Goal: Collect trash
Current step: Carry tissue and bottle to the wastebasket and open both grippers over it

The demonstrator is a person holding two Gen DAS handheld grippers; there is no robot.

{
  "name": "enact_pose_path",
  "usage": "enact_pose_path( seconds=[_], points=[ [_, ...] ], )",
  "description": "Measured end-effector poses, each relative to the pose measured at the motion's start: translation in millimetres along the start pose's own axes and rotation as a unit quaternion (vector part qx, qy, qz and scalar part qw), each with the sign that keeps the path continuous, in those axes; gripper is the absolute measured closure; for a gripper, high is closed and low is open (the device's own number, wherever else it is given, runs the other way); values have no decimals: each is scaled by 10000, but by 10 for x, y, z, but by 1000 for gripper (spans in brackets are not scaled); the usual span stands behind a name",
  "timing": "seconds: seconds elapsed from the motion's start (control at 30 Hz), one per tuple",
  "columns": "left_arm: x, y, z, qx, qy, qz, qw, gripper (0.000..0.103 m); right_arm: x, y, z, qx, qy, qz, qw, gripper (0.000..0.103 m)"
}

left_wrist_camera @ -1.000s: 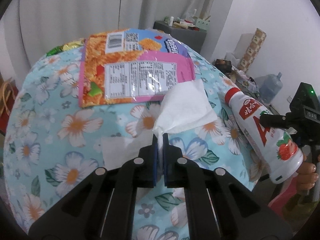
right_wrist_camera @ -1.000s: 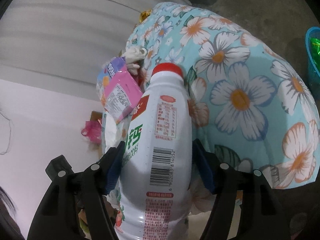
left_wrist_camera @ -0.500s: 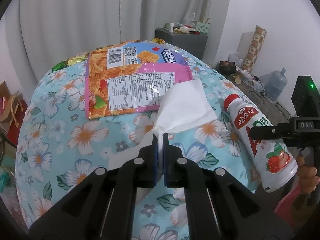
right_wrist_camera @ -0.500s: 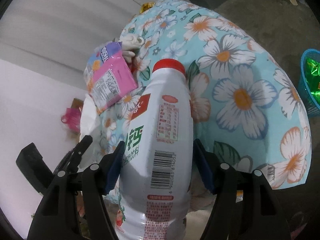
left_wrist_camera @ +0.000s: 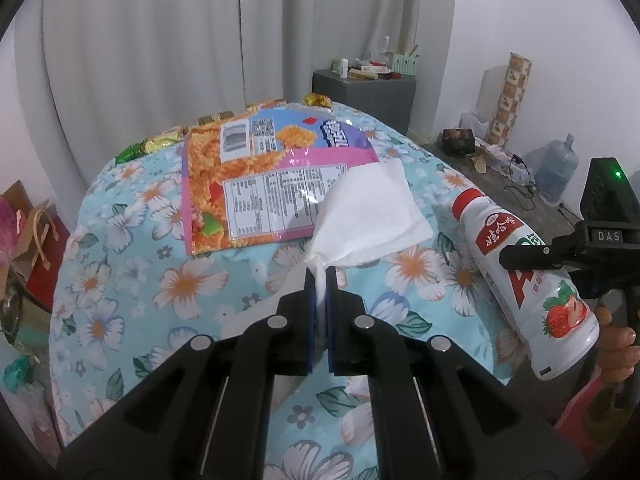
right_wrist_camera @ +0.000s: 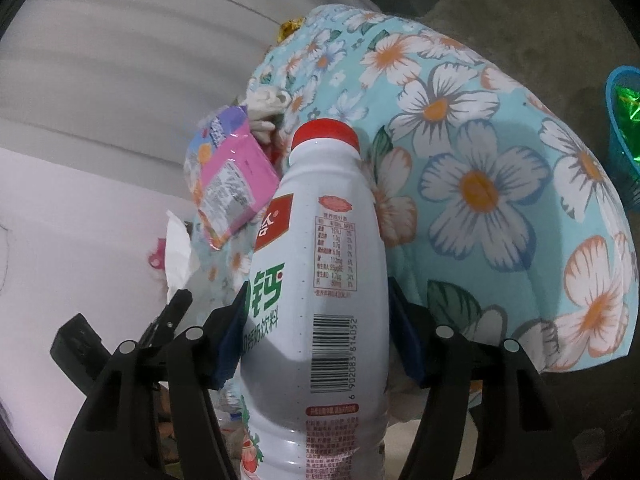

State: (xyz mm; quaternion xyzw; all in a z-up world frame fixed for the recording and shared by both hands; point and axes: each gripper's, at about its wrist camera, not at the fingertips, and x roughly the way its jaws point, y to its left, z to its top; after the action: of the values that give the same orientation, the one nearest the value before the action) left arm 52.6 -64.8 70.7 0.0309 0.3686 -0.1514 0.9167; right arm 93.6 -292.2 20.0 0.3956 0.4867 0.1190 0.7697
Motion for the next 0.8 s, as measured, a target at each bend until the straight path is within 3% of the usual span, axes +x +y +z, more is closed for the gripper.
enact_pose_path(
  seconds=[0.27, 0.5, 0.63, 0.8],
  points=[
    [-205, -98, 59, 146, -260, 40, 9995, 100, -265, 146, -45, -186, -286, 287, 9990, 41],
    [-349, -344, 148, 430, -445, -93, 9980, 100, -760, 70, -56, -245, -803, 379, 9958, 41],
    [-303, -588, 314, 638, -395, -527, 9958, 100, -1133, -81, -39, -139, -1228, 205, 9921, 41],
    [33, -1088, 685, 890, 160, -1569, 9835, 100, -1754, -409, 2, 253, -1751, -237, 9839, 41]
  ],
)
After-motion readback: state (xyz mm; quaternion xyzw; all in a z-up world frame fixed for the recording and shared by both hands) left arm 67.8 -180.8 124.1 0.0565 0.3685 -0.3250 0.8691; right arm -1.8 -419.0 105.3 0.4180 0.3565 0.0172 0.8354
